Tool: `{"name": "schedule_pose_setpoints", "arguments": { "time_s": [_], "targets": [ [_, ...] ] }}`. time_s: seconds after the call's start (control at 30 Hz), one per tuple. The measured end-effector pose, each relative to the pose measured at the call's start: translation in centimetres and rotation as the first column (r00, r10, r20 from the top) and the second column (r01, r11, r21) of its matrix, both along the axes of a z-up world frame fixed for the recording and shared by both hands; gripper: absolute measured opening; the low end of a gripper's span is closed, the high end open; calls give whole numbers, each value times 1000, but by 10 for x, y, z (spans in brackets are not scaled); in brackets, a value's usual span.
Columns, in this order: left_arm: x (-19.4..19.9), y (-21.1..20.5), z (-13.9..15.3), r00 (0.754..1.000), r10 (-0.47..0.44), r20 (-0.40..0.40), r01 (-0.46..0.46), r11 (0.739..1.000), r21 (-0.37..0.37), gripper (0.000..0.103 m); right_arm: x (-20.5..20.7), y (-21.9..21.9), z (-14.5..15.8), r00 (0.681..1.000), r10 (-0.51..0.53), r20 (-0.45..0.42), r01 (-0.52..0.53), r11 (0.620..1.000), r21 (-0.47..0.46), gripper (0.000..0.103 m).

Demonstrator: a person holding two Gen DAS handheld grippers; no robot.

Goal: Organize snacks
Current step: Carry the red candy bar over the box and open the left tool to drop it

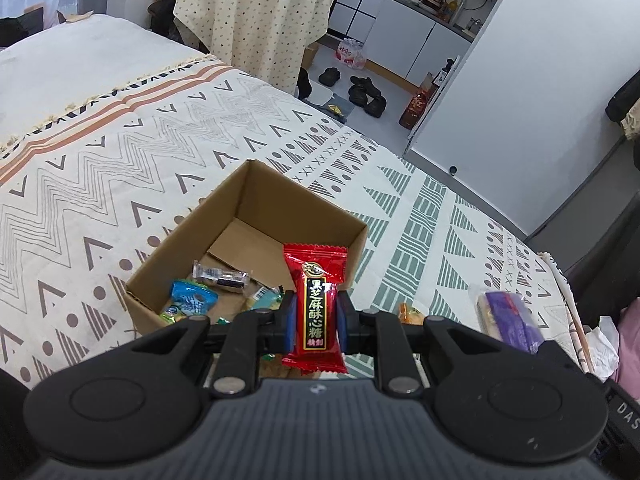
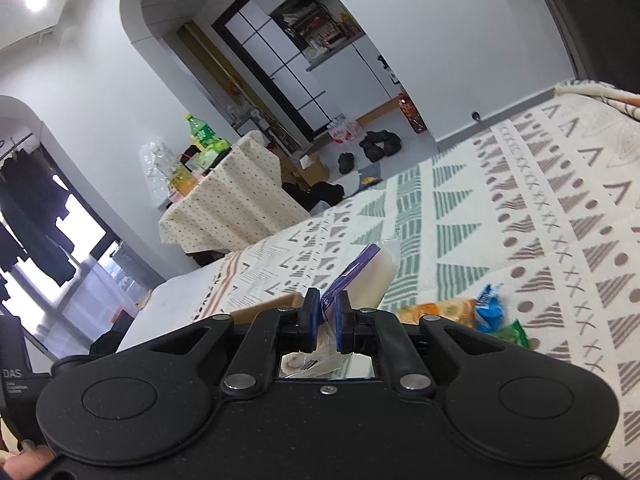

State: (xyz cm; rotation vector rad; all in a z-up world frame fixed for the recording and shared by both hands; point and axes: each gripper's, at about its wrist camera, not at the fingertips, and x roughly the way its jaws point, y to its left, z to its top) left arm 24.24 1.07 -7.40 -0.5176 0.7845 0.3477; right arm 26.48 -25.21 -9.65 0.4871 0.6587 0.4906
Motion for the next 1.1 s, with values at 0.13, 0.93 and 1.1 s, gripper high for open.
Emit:
{"name": "schedule_pose_setpoints", "arguments": {
  "time_s": [0.13,0.93,1.1],
  "targets": [
    [4,9,-2,1000,3,-10,-3,1000,-27,19,-1,15,4,1000,25,13,-25,1000,9,8],
    [22,71,-41,997,-20,-71,10,991,-132,19,8,79,-33,983,64,-171,-94,981,-172,7],
    [23,76,-47,996,-19,-90,7,990,-139,20,5,91,-56,963,67,-261,-130,964,-232,30]
  ]
}}
